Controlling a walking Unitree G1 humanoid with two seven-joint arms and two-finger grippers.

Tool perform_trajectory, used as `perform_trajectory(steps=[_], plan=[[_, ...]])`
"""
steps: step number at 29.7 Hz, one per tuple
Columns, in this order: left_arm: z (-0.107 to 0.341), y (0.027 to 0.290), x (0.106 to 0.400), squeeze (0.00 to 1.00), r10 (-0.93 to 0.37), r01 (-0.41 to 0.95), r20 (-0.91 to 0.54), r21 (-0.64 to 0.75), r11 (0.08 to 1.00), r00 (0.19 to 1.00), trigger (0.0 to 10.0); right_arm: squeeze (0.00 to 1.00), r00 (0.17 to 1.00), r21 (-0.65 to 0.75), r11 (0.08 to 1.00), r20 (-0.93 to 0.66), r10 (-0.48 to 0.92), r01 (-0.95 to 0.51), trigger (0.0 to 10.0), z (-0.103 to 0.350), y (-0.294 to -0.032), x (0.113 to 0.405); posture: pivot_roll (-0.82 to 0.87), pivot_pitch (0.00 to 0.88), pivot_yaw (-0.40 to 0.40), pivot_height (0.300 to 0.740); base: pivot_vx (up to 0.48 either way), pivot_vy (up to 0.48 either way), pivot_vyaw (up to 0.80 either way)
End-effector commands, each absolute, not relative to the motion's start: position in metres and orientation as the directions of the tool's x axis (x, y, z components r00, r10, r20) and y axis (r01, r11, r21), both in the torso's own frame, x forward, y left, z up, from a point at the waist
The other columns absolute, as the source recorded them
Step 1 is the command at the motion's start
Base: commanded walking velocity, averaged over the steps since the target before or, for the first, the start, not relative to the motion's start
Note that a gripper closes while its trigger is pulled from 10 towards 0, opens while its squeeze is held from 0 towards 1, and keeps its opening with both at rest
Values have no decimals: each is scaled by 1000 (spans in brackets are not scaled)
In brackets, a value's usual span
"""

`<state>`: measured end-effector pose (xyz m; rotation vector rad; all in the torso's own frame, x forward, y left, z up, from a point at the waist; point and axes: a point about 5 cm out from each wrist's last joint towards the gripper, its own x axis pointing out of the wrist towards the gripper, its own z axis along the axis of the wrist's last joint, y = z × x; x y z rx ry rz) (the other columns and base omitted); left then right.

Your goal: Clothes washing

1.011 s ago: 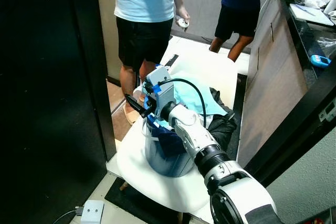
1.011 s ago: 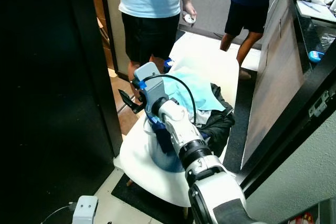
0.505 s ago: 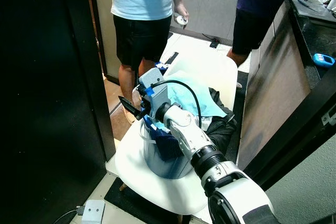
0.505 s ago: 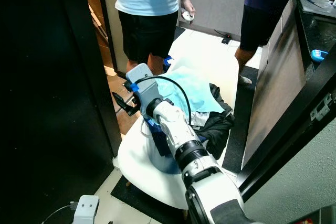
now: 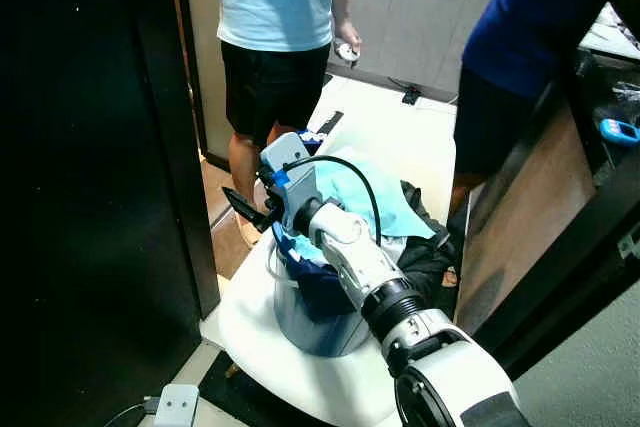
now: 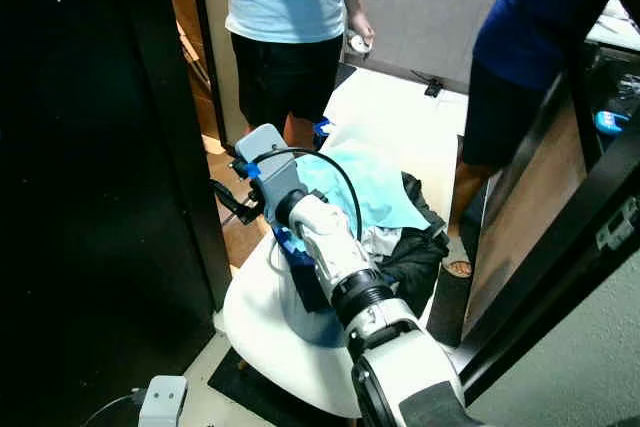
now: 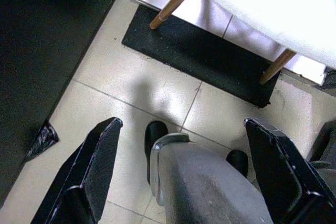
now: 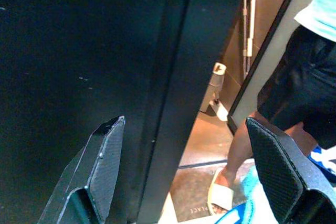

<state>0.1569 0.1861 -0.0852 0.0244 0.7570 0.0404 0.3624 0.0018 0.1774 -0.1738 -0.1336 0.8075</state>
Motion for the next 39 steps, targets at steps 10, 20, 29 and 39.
perform_trajectory(steps=[10,20,29,39], plan=[[-88,181,153,0,24,-9,-698,26,1000,716,10000,0,688,-198,682,48,724,-704,10000,176,0,362,196,0,-103,740,480,0,0],[-88,183,152,0,55,-38,-699,40,998,713,10000,0,716,-185,708,34,697,-681,10000,177,0,365,203,0,-110,740,194,0,0],[-89,182,148,0,59,-49,-699,35,998,712,10000,0,756,-435,635,-205,621,-639,10000,158,-20,376,212,0,-124,740,0,0,0],[-92,179,141,0,59,-50,-714,34,998,697,10000,0,679,-263,628,-354,643,-732,10000,130,-7,361,203,0,-125,740,0,0,0]])
